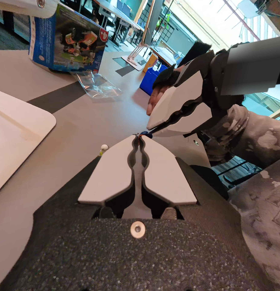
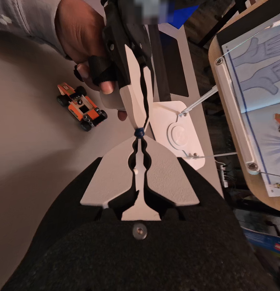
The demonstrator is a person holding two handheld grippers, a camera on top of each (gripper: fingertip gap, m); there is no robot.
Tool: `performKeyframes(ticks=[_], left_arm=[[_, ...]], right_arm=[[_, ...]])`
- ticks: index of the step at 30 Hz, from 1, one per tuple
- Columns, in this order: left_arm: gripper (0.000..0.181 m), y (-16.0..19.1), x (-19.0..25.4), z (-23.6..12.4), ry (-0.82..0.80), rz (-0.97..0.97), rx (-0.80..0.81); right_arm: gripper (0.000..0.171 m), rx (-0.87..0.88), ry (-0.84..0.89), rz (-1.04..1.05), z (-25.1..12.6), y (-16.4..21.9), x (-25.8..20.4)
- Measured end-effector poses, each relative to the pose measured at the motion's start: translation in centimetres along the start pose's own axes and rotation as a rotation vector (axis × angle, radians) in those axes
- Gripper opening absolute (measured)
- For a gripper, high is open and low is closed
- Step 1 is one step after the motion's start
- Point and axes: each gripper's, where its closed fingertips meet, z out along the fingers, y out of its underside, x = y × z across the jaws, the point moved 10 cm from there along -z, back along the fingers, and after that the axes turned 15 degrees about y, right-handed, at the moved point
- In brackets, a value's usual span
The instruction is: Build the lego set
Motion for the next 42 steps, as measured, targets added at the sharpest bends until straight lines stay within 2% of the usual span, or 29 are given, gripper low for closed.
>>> performKeyframes(ticks=[4, 10, 14, 20, 23, 24, 30, 31, 32, 37, 42], left_arm=[[0.001, 0.8, 0.2, -0.8, 0.022, 0.039, 0.061], [0.001, 1.6, 2.0, -0.9, -0.018, 0.314, 0.072], [0.001, 1.9, 3.0, -0.6, -0.029, 0.448, 0.104], [0.001, 1.9, 4.5, -1.0, -0.107, 0.66, 0.15], [0.0, 2.0, 5.1, -1.2, -0.155, 0.751, 0.159], [0.0, 1.9, 5.3, -1.2, -0.169, 0.774, 0.165], [0.0, 1.9, 5.6, -1.1, -0.245, 0.874, 0.136], [0.0, 1.9, 5.5, -1.0, -0.253, 0.883, 0.129], [0.0, 2.0, 5.5, -1.0, -0.261, 0.888, 0.127], [0.0, 2.2, 5.2, -1.0, -0.27, 0.883, 0.088], [0.0, 2.5, 4.8, -1.0, -0.257, 0.858, 0.07]], right_arm=[[0.013, -0.01, -0.065, 0.179, 0.0, 0.9, -0.6], [0.022, 0.044, -0.203, 0.577, 0.0, 1.2, -1.0], [0.028, 0.064, -0.252, 0.688, 0.2, 0.5, -0.6], [0.024, 0.113, -0.355, 0.838, 0.2, -0.5, -0.1], [0.022, 0.123, -0.381, 0.872, 0.2, -0.8, 0.2], [0.017, 0.118, -0.378, 0.873, 0.2, -0.9, 0.2], [0.016, 0.125, -0.388, 0.873, 0.4, -0.7, 0.6], [0.015, 0.123, -0.388, 0.863, 0.5, -0.6, 0.6], [0.005, 0.113, -0.379, 0.852, 0.5, -0.4, 0.7], [0.006, 0.093, -0.377, 0.736, 0.8, -0.2, 0.3], [0.005, 0.092, -0.388, 0.724, 1.1, 0.1, -0.1]])
